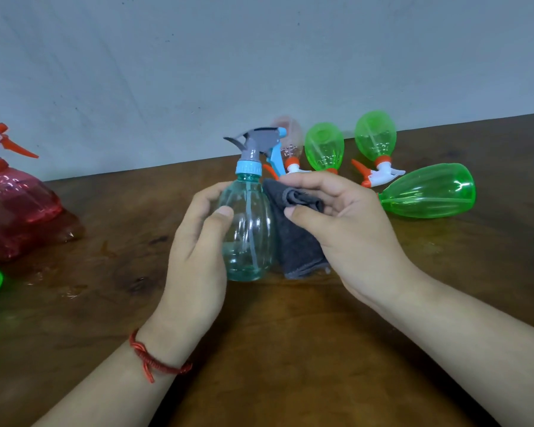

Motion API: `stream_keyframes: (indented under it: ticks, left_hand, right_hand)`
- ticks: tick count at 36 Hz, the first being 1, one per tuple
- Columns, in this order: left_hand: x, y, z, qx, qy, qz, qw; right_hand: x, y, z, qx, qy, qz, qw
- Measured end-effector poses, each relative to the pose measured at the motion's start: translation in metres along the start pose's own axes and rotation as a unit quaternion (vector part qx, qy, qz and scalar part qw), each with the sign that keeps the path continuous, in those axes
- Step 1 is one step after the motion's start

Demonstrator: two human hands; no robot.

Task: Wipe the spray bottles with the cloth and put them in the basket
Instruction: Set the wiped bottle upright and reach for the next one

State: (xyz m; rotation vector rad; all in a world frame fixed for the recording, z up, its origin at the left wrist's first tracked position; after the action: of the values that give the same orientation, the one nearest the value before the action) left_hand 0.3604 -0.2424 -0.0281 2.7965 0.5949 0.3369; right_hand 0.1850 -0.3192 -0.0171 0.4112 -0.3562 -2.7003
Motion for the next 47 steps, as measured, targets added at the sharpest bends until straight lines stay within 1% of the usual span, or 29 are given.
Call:
stream_keyframes:
  ticks: [3,6,10,13,17,19,20,22,24,26,29,31,35,37,40,44,47]
  left_hand:
    - [-0.001,-0.003,-0.005,-0.022,0.038,0.004,0.999]
    - [0.001,-0.002,-0.001,-0.016,0.072,-0.003,0.997]
    - [0.005,0.002,0.001,0.007,0.015,-0.007,1.0]
    - [0.006,0.002,-0.001,0.015,-0.023,0.006,1.0]
    - [-0.004,-0.003,-0.006,0.009,-0.012,0.045,0.999]
    - [-0.012,-0.006,-0.009,0.0,-0.012,0.068,0.998]
    - [-0.017,-0.008,-0.011,-0.007,-0.01,0.08,0.997]
    - [-0.024,-0.011,-0.014,-0.018,0.0,0.096,0.995]
    - [-0.029,-0.013,-0.016,-0.021,0.008,0.098,0.995]
    - [-0.031,-0.013,-0.016,-0.02,0.01,0.09,0.996]
    - [-0.029,-0.011,-0.015,-0.015,0.006,0.075,0.997]
    - [-0.029,-0.011,-0.016,-0.01,0.002,0.075,0.997]
    - [-0.028,-0.009,-0.012,-0.003,0.002,0.077,0.997]
    - [-0.028,-0.009,-0.009,0.004,-0.003,0.083,0.997]
    - [-0.03,-0.01,-0.007,0.012,-0.018,0.087,0.996]
    - [-0.022,-0.009,-0.008,0.015,-0.044,0.066,0.997]
    - [-0.02,-0.009,-0.008,0.015,-0.063,0.061,0.996]
  right_hand:
    - [-0.003,0.0,0.0,-0.001,-0.013,0.014,1.0]
    - [-0.004,-0.001,0.004,0.012,-0.017,0.024,0.999]
    - [-0.004,0.0,0.009,0.027,-0.019,0.025,0.999]
    - [0.011,0.005,0.03,0.103,-0.025,-0.028,0.994]
    - [0.044,0.007,0.069,0.228,-0.034,-0.133,0.964]
    - [0.053,0.007,0.079,0.264,-0.047,-0.159,0.95]
    - [0.054,0.007,0.081,0.275,-0.059,-0.16,0.946]
    - [0.047,0.009,0.075,0.273,-0.109,-0.137,0.946]
    - [0.033,0.011,0.06,0.248,-0.186,-0.09,0.947]
    - [0.019,0.008,0.047,0.249,-0.269,-0.046,0.929]
    - [0.0,0.004,0.039,0.271,-0.356,0.019,0.894]
    - [-0.011,0.002,0.037,0.285,-0.381,0.059,0.877]
    - [-0.022,0.001,0.032,0.291,-0.381,0.128,0.868]
    - [-0.026,-0.001,0.031,0.296,-0.396,0.153,0.855]
    - [-0.024,-0.002,0.036,0.314,-0.422,0.146,0.838]
    - [-0.009,0.005,0.045,0.327,-0.442,0.078,0.832]
    - [-0.012,0.001,0.044,0.345,-0.445,0.085,0.822]
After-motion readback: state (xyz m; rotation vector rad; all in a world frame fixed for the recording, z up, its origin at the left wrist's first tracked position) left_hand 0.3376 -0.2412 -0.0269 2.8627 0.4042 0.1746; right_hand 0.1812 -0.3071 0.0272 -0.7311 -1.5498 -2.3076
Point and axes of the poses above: each hand's wrist, its own y-axis towards the middle knuckle, its own x-axis out of the back of the hand, z = x × y, the point moved 9 cm from there along y, towards the middle knuckle, and after that the axes turned 8 degrees about y, right-handed, at the moved point
